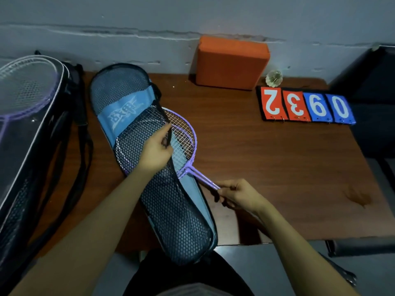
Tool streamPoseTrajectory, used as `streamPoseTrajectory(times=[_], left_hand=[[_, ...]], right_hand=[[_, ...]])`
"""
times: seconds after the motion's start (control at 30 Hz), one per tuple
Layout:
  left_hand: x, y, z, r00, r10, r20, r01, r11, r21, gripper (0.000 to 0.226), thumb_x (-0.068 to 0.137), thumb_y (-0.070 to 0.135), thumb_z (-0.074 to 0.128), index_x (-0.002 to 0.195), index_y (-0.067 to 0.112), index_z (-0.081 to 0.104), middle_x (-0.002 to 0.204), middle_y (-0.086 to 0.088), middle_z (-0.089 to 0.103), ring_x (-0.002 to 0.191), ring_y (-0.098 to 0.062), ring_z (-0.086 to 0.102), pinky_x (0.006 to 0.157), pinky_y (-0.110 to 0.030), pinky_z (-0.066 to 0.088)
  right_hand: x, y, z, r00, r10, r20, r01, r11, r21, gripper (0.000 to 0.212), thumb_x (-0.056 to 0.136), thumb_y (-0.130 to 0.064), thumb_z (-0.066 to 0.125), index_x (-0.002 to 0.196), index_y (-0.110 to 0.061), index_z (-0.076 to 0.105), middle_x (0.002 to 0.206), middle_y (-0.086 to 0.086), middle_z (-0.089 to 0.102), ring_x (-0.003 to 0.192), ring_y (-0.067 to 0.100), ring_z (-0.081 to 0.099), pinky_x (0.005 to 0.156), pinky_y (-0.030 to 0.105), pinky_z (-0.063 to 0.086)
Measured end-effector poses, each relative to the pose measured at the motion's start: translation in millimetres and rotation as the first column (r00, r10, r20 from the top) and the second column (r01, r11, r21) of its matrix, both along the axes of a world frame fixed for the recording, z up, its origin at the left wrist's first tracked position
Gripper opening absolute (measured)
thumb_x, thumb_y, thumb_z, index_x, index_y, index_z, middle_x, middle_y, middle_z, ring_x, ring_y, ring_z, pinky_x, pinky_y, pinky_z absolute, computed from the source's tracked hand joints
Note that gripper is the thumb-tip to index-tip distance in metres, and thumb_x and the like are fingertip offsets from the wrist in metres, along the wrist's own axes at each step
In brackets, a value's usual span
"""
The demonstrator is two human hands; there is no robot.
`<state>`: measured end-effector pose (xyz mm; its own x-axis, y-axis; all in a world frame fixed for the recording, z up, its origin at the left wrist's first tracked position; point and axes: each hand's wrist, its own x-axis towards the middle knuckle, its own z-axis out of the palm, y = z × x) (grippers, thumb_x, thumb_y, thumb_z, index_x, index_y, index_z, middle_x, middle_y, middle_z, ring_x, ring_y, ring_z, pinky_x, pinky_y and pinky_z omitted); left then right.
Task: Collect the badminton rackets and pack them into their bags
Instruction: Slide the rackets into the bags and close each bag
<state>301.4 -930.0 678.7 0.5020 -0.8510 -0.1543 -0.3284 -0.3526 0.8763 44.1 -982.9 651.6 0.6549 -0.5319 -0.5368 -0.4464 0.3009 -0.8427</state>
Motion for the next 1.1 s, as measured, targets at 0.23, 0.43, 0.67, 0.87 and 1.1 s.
streamPoseTrajectory(times=[0.23,0.43,0.67,0.87,1.1], left_hand=[[-19.0,27.5,-17.0,0.985,0.169,-0.041,-0.171,0.983,-0.060,0.052,0.083,-0.004,0.059,0.133,0.006,0.046,0.104,-0.010,0.050,0.078,-0.012,0.052,0.075,-0.021,0.045],[-15.8,42.3,-17.3,0.973,0.220,0.065,-0.217,0.975,-0.058,0.046,0.080,-0.003,0.061,0.126,0.005,0.054,0.091,-0.007,0.054,0.061,-0.004,0.045,0.062,-0.001,0.036],[6.2,57.1,-1.1,0.968,0.250,0.001,-0.249,0.965,-0.085,0.046,0.082,0.000,0.062,0.125,0.014,0.056,0.098,-0.005,0.061,0.061,0.002,0.053,0.065,-0.009,0.047],[27.3,64.5,3.2,0.955,0.287,0.071,-0.282,0.957,-0.073,0.041,0.081,-0.003,0.055,0.120,0.007,0.059,0.088,0.000,0.061,0.064,0.004,0.052,0.062,-0.004,0.039],[24.0,62.4,11.0,0.964,0.108,0.243,-0.063,0.980,-0.187,0.030,0.081,-0.005,0.059,0.110,0.005,0.065,0.097,-0.012,0.062,0.075,-0.012,0.057,0.073,-0.007,0.046]], right_hand=[[39.8,15.0,-2.5,0.991,-0.107,0.083,0.102,0.993,0.066,0.028,0.090,0.002,0.049,0.108,-0.011,0.067,0.071,0.011,0.058,0.041,0.009,0.037,0.038,0.015,0.025],[64.7,23.3,3.4,0.975,-0.180,0.131,0.154,0.970,0.187,0.032,0.083,0.013,0.051,0.111,0.003,0.063,0.076,0.015,0.064,0.043,0.010,0.051,0.036,0.015,0.032],[96.5,31.7,7.3,0.979,-0.168,0.114,0.139,0.965,0.224,0.033,0.080,0.016,0.053,0.106,-0.001,0.064,0.068,0.008,0.062,0.041,0.010,0.053,0.034,0.017,0.037],[99.8,47.4,8.3,0.953,-0.283,0.106,0.261,0.948,0.180,0.035,0.082,0.015,0.052,0.114,0.003,0.060,0.076,0.016,0.057,0.039,0.008,0.041,0.035,0.015,0.027],[118.5,55.1,17.2,0.964,-0.229,0.134,0.213,0.969,0.122,0.028,0.086,0.013,0.052,0.110,0.002,0.061,0.053,0.007,0.052,0.036,0.010,0.041,0.035,0.015,0.026]])
